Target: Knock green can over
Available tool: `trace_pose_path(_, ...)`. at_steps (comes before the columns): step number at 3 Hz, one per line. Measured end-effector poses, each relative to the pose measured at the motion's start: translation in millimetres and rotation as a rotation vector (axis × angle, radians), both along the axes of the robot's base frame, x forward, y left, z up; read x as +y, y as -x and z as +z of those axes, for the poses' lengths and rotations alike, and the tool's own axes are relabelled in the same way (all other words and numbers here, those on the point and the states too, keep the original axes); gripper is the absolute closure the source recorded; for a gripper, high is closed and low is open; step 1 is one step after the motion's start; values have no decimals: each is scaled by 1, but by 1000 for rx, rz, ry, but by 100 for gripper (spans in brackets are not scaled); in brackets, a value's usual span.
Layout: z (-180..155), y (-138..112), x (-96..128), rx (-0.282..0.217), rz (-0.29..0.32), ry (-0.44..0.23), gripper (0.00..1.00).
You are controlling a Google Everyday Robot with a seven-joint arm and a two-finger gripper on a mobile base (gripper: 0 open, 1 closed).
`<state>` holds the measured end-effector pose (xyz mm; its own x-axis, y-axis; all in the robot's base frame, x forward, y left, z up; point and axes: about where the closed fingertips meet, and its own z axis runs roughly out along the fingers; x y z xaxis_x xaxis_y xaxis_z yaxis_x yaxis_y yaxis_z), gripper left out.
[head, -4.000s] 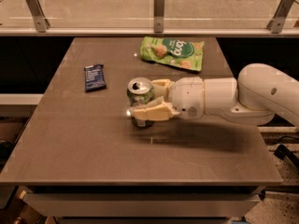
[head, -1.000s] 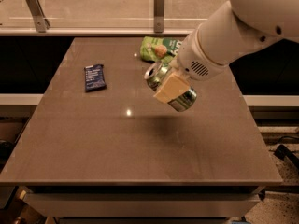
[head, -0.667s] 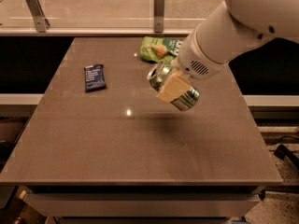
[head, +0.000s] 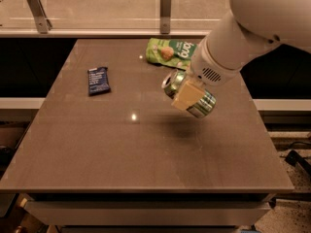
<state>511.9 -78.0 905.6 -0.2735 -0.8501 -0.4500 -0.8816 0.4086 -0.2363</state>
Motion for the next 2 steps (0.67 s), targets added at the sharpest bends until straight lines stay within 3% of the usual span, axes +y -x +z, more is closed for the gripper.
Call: trace_pose_path(2, -18, 5, -1, 25, -11, 130, 100)
